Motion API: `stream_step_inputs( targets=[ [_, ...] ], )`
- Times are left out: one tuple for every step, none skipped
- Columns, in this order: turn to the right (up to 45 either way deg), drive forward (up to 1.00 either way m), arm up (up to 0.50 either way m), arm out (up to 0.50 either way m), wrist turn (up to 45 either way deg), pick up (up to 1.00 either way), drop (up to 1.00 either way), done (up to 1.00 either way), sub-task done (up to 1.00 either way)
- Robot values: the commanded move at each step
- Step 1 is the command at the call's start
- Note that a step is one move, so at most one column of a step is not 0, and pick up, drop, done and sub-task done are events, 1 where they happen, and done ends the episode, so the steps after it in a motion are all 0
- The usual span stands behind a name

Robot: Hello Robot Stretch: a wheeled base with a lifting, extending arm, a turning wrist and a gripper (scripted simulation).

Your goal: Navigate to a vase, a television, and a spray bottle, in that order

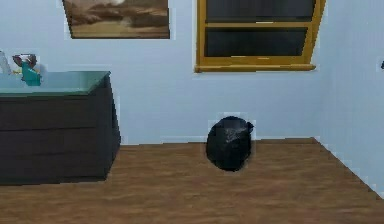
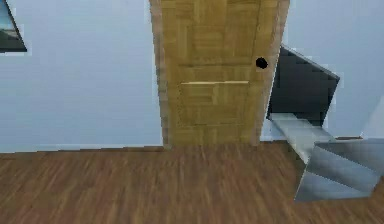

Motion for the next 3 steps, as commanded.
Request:
stream_step_inputs(
  targets=[
    [-24.0,0.0,0.0,0.0,0.0,0.0,0.0,0.0,0.0],
    [0.0,1.0,0.0,0.0,0.0,0.0,0.0,0.0,0.0],
    [-24.0,0.0,0.0,0.0,0.0,0.0,0.0,0.0,0.0]
  ],
)
